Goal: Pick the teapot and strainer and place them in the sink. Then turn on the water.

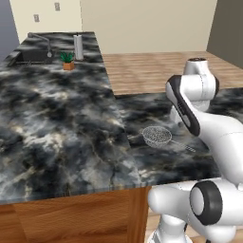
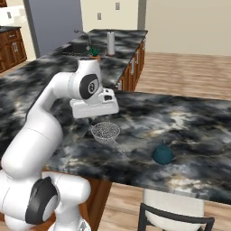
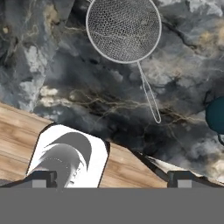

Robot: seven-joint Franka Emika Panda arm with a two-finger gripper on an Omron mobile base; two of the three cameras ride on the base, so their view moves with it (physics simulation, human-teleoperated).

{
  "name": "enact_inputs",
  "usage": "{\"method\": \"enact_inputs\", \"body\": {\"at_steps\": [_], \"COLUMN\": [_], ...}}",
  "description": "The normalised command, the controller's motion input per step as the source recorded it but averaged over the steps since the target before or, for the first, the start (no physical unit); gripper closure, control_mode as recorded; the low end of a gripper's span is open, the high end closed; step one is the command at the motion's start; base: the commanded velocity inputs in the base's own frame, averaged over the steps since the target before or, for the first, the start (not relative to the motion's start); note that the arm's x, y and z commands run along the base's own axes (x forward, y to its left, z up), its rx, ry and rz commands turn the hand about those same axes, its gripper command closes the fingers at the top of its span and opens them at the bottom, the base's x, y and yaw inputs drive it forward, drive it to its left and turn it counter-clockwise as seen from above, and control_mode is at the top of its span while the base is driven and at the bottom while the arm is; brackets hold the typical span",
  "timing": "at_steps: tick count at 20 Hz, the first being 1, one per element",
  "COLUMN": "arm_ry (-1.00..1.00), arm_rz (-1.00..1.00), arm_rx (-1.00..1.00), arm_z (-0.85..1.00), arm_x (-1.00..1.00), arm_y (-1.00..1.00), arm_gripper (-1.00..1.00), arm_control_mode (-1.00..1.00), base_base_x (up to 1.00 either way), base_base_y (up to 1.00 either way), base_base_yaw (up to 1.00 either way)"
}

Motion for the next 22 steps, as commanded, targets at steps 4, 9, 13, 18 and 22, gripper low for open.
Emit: {"method": "enact_inputs", "body": {"at_steps": [4,9,13,18,22], "arm_ry": [0.00,-0.01,-0.03,0.00,0.00], "arm_rz": [0.11,0.08,0.04,0.04,0.00], "arm_rx": [0.00,0.01,0.00,0.00,0.00], "arm_z": [-0.40,-0.49,-0.52,-0.18,-0.16], "arm_x": [0.10,0.21,0.42,0.55,0.54], "arm_y": [-0.18,-0.13,-0.05,0.00,0.00], "arm_gripper": [-1.00,-1.00,-1.00,-1.00,-1.00], "arm_control_mode": [-1.00,-1.00,-1.00,-1.00,-1.00], "base_base_x": [0.00,0.00,0.00,0.00,0.00], "base_base_y": [0.00,0.00,0.00,0.00,0.00], "base_base_yaw": [0.00,0.00,0.00,0.00,0.00]}}
